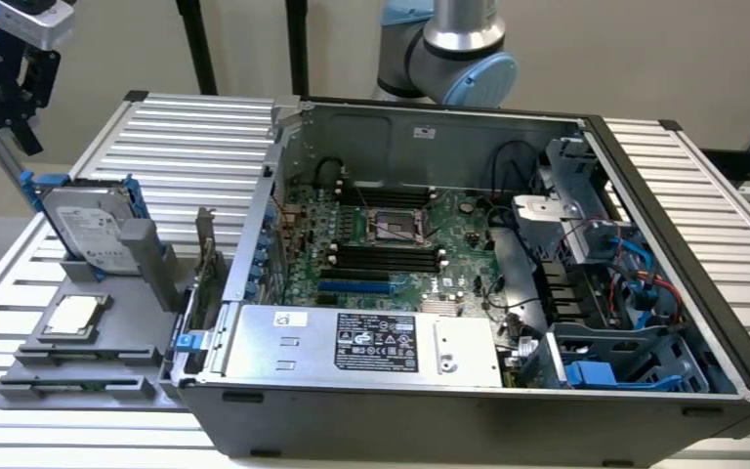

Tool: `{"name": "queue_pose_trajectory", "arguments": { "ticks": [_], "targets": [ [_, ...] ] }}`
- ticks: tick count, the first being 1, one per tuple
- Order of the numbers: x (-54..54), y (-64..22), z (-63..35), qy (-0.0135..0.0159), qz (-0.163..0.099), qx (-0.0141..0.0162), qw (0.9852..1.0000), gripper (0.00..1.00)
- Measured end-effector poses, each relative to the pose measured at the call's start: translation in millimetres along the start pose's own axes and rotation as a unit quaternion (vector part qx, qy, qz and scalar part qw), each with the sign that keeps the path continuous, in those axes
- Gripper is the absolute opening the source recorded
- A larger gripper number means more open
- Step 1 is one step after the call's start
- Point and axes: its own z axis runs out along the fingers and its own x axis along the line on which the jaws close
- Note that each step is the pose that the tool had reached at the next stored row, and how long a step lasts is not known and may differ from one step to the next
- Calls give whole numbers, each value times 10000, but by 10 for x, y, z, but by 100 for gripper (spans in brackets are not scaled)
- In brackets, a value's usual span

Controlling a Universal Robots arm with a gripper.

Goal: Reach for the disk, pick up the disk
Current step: 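Pick up the disk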

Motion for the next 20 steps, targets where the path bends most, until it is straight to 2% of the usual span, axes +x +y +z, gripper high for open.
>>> {"name": "queue_pose_trajectory", "arguments": {
  "ticks": [4, 8, 12, 16, 20],
  "targets": [
    [0, 1, 0, 12, -352, -4, 9994, 11],
    [0, 0, 0, 22, -666, -8, 9978, 11],
    [0, -3, 1, 32, -864, -13, 9963, 11],
    [-1, -6, 3, 49, -1096, -21, 9940, 11],
    [-2, -8, 3, 62, -1354, -27, 9908, 11]
  ]
}}
